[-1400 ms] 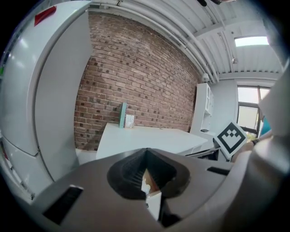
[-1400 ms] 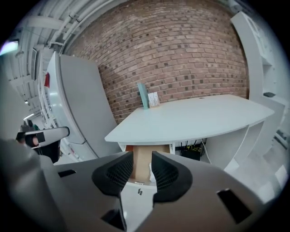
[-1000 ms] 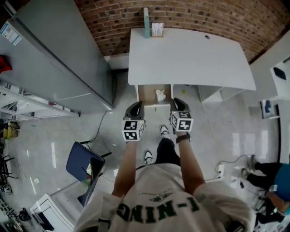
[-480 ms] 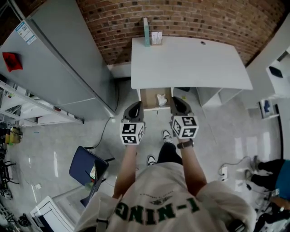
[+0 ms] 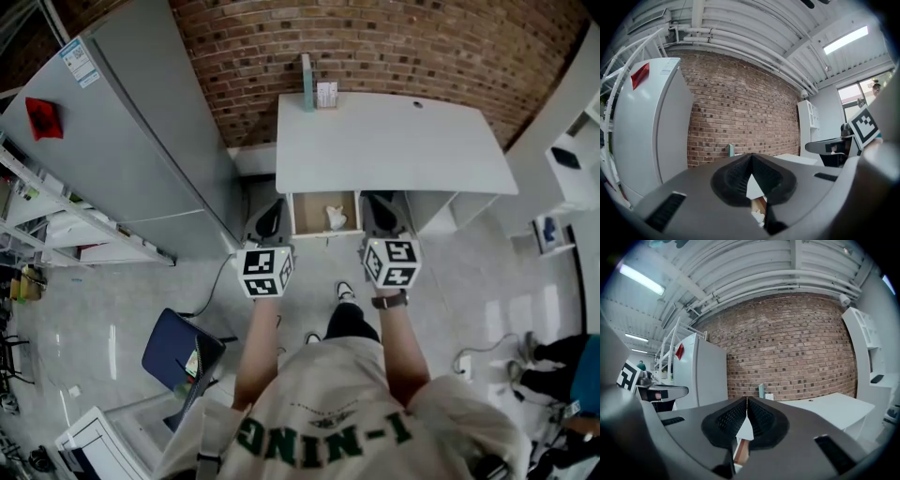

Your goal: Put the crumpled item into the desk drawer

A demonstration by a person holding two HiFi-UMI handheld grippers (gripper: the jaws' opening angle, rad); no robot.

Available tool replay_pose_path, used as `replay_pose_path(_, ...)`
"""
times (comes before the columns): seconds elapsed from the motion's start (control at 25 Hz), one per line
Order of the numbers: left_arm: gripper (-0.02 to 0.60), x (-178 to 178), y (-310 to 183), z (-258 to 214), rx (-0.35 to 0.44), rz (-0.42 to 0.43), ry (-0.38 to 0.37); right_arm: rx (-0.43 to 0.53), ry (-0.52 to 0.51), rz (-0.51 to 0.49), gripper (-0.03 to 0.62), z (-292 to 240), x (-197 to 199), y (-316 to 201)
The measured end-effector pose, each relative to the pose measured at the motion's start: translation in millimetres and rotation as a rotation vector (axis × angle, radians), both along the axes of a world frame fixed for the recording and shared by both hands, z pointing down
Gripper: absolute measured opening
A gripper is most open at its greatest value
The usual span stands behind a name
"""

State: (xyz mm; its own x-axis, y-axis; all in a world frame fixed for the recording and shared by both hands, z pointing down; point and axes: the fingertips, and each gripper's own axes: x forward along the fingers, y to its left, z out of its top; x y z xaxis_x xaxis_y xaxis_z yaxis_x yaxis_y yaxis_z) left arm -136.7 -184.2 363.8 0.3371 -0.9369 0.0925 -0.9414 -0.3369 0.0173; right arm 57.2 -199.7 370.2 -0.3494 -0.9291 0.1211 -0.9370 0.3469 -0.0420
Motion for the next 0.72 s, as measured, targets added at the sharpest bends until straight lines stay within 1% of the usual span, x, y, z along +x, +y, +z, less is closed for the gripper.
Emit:
replay_pose_path(0.12, -0.002, -1, 3, -5, 0.01, 0.004, -0.009, 0.005, 0.005, -0.003, 0.011, -3, -3, 4)
replay_pose_path(0.48, -0.002, 3, 0, -2, 0.006, 0.019, -0.02, -0.002, 0.004, 0.007, 0.012, -3, 1, 0)
replay_pose_path(0.72, -0.002, 7, -19, 8, -0.011, 0.028, -0.016, -0.041, 0.008, 0.007, 0.011, 14, 6, -12)
